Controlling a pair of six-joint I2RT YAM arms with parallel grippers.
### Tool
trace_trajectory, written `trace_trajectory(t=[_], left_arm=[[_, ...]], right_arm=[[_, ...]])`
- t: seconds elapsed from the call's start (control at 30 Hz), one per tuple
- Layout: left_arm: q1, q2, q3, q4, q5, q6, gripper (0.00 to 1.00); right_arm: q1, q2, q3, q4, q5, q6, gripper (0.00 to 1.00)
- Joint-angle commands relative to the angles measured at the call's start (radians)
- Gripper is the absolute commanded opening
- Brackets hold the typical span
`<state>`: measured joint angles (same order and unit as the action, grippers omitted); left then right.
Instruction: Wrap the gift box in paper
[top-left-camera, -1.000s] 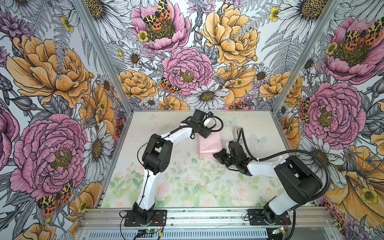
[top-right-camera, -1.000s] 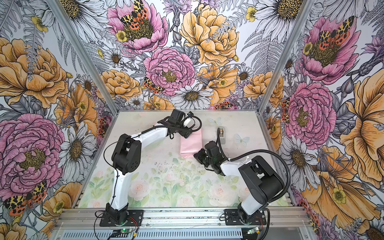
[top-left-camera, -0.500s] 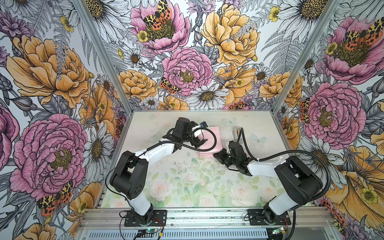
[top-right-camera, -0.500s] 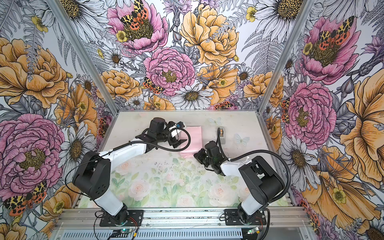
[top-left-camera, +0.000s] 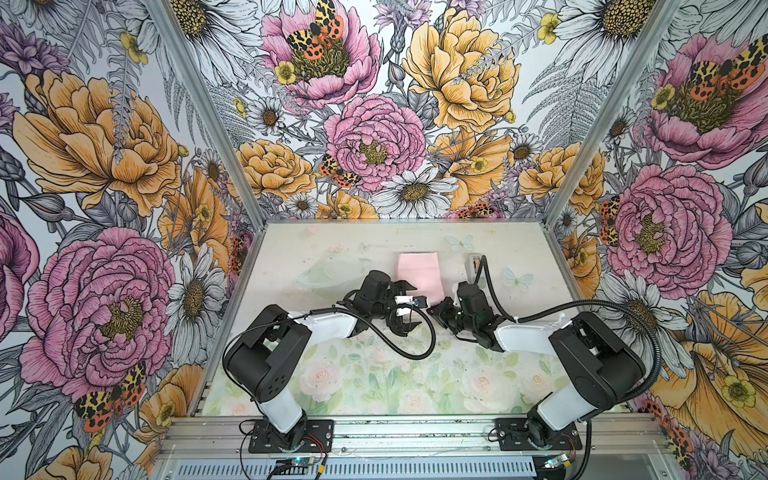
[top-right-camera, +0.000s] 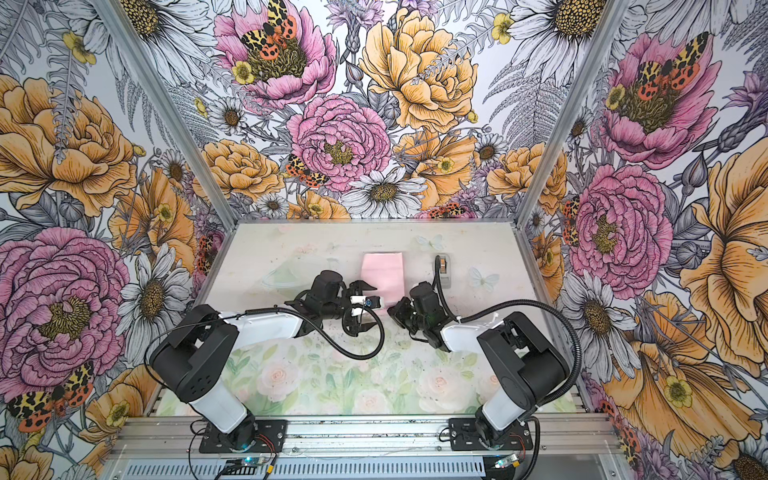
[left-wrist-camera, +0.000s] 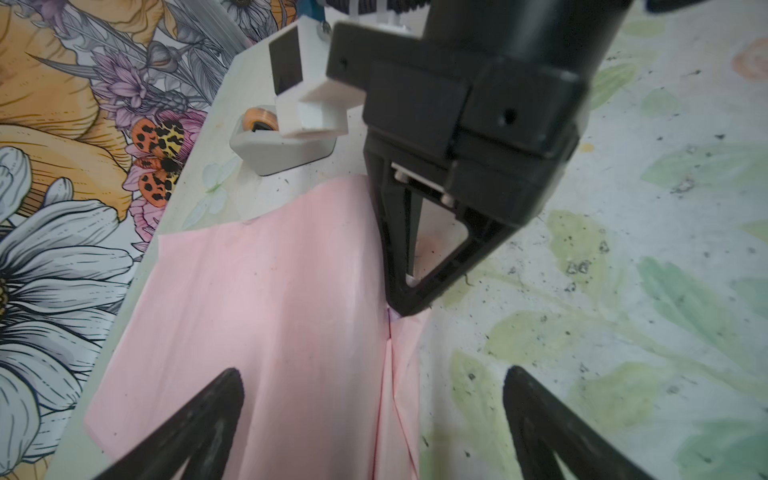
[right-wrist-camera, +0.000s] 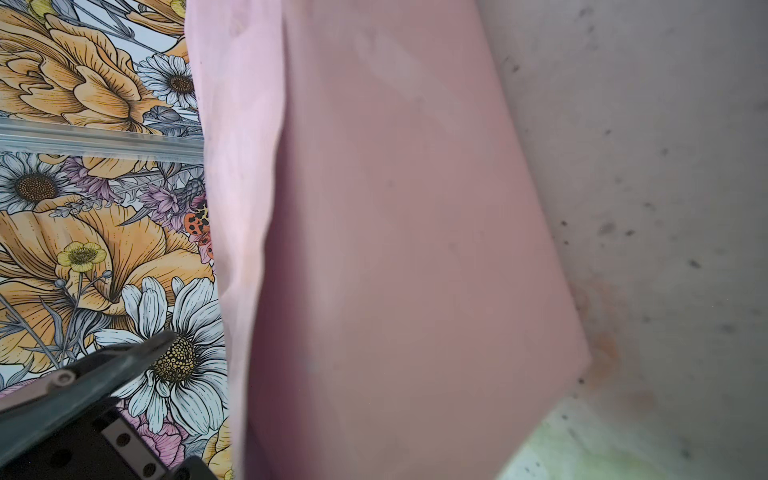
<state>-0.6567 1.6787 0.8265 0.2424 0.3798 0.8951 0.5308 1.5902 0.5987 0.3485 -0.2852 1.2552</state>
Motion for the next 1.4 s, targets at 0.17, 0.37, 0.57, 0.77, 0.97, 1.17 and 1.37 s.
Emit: trace_trajectory(t=[0.17,0.37,0.57,0.77,0.97,1.17,1.37], left_arm=[[-0.03,0.05,-0.024,0.113,-0.122,0.034,0.99],[-0.038,0.075,-0.03,0.092,-0.173,0.057,0.99],[-0.055,0.118,-0.007,0.087,-0.249,0.054,0.99],[-0.09,0.18,0.033,0.074,-0.348,0.029,0.97],[-0.099,0.207,0.052,0.069,-0.359,-0.05,0.89],[-0.103,0.229,0.042,0.067,-0.361,-0.088,0.79],[-0.12,0.236,0.061,0.039,-0.405,-0.118,0.74]], right_arm=[[0.008,-0.022,0.006,0.032,0.014,-0.017,0.0],[0.009,-0.025,0.005,0.03,0.018,-0.017,0.0],[0.009,-0.03,0.006,0.026,0.017,-0.016,0.0],[0.009,-0.035,0.005,0.024,0.02,-0.017,0.0],[0.009,-0.042,0.003,0.021,0.021,-0.02,0.0],[0.005,-0.054,0.002,0.018,0.027,-0.022,0.0],[0.0,-0.115,-0.025,0.015,0.055,-0.028,0.15]])
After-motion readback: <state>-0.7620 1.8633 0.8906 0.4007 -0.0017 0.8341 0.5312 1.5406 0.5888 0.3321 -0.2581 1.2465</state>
